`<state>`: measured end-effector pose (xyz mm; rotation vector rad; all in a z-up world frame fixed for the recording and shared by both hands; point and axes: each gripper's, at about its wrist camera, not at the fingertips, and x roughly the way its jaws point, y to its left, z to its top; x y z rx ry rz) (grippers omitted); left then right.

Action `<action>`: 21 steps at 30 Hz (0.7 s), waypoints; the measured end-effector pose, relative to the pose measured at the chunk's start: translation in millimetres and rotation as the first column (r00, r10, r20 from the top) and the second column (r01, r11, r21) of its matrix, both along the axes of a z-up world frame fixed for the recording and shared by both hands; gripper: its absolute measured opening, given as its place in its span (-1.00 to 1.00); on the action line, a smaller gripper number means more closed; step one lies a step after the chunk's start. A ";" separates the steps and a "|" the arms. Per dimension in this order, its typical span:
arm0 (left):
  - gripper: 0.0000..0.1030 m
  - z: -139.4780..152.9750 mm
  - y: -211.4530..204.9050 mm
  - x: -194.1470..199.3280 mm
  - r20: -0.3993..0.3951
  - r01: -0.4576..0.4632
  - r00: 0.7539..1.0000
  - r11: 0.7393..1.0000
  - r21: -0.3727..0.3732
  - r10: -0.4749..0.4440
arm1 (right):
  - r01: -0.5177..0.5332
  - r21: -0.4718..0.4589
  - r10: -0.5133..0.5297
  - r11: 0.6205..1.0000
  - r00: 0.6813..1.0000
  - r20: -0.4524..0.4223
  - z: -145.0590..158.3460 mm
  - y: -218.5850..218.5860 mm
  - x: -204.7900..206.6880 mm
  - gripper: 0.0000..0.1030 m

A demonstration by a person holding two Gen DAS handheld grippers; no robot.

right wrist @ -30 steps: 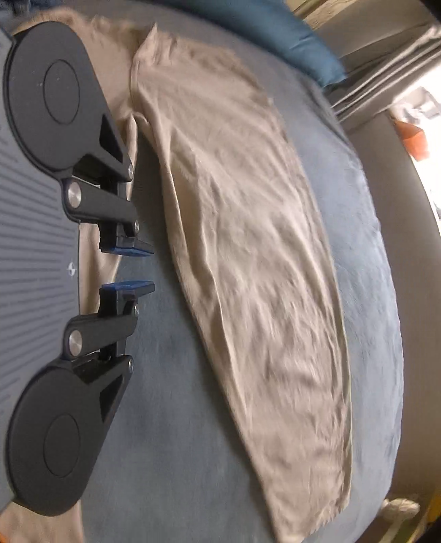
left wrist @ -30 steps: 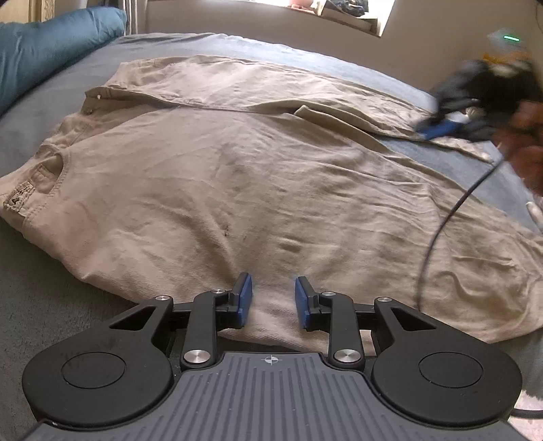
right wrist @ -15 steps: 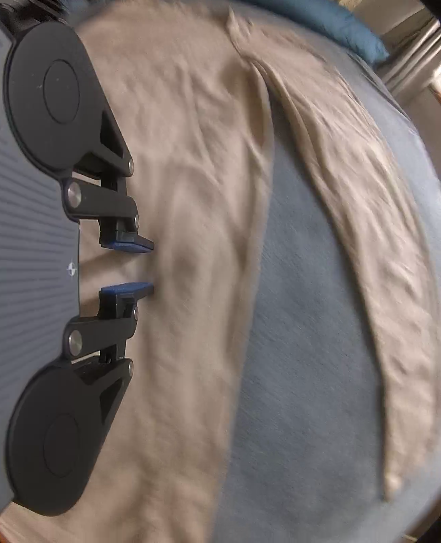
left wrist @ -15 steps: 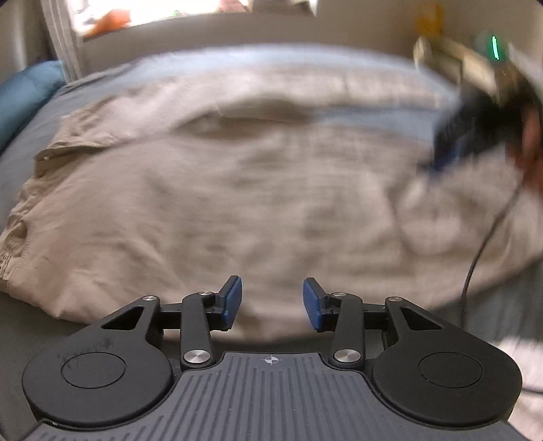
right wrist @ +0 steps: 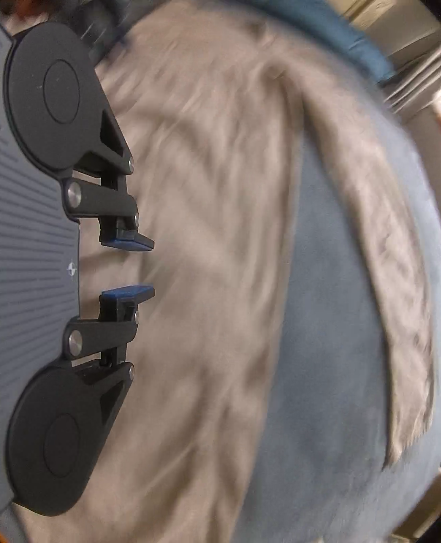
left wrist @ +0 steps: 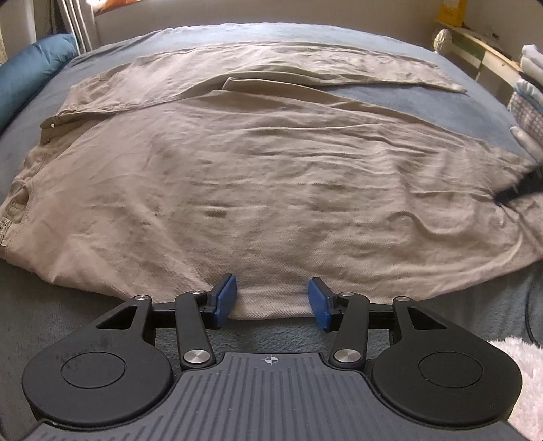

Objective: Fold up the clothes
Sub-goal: 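Move the open right tool back above the beige shirt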

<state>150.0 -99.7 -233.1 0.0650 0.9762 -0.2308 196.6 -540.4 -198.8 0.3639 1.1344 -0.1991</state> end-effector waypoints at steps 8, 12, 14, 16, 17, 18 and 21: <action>-0.07 -0.2 -1.1 1.8 -0.005 -0.006 1.000 1.000 0.000 0.006 | 0.204 -0.128 -0.208 0.971 0.978 -0.022 -3.4 -96.8 -62.9 -0.71; -0.07 -0.1 -1.2 2.1 -0.006 -0.012 1.000 1.000 -0.003 0.012 | 0.127 -0.211 -0.131 0.969 0.991 -0.008 10.6 -84.6 -53.5 -0.70; -0.05 0.1 -1.6 2.1 -0.007 -0.015 1.000 1.000 -0.004 0.015 | -0.001 -0.195 0.004 0.981 1.000 0.015 13.1 -55.9 -37.8 -0.66; -0.04 0.2 -1.6 1.8 -0.009 -0.017 1.000 1.000 -0.004 0.017 | -0.095 -0.157 0.100 0.983 0.995 0.024 8.6 -35.6 -21.7 -0.64; -0.03 0.4 -2.3 1.9 -0.010 -0.016 1.000 1.000 0.000 0.016 | -0.120 -0.149 0.123 0.981 0.992 0.014 3.2 -30.4 -13.1 -0.64; -0.03 0.7 -2.6 2.1 -0.012 -0.014 1.000 1.000 0.003 0.014 | -0.119 -0.175 0.118 0.977 0.993 -0.015 -3.7 -29.5 -4.8 -0.64; -0.02 0.8 -2.6 2.9 -0.020 -0.010 1.000 1.000 0.009 0.010 | 0.011 -0.318 -0.031 0.948 0.998 -0.057 -14.9 -58.6 6.5 -0.62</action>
